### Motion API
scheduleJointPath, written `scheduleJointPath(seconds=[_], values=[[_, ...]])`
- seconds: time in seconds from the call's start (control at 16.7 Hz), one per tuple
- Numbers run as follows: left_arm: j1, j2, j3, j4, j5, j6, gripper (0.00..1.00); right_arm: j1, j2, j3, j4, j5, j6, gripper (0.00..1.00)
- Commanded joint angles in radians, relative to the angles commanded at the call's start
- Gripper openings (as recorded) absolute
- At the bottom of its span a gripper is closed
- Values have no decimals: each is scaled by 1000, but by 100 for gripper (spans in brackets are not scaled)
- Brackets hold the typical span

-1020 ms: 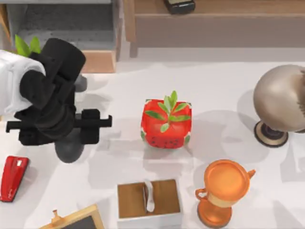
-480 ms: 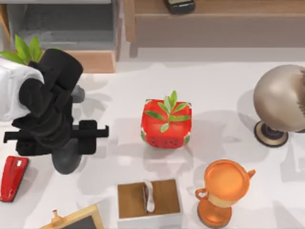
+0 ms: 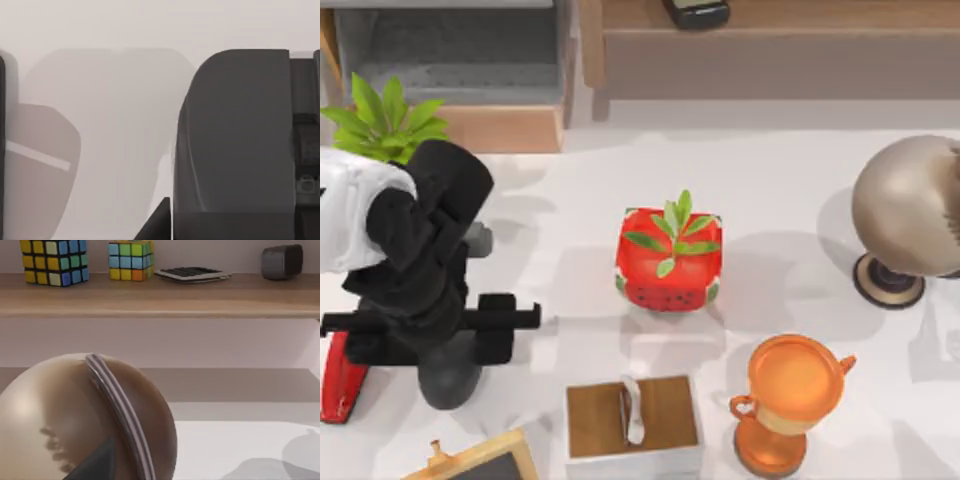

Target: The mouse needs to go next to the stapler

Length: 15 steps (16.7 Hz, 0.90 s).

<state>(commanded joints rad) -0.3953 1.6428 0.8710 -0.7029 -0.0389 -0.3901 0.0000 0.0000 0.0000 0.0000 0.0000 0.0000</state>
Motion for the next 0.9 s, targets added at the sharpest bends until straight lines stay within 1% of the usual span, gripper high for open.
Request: scheduleJointPath(seconds=[0.78,0.84,0.9], values=[[0,0,0,0,0,0,98,0,0,0,0,0,0,100],[0,0,0,0,0,0,100,0,0,0,0,0,0,100],[0,0,0,0,0,0,100,0,0,0,0,0,0,100]])
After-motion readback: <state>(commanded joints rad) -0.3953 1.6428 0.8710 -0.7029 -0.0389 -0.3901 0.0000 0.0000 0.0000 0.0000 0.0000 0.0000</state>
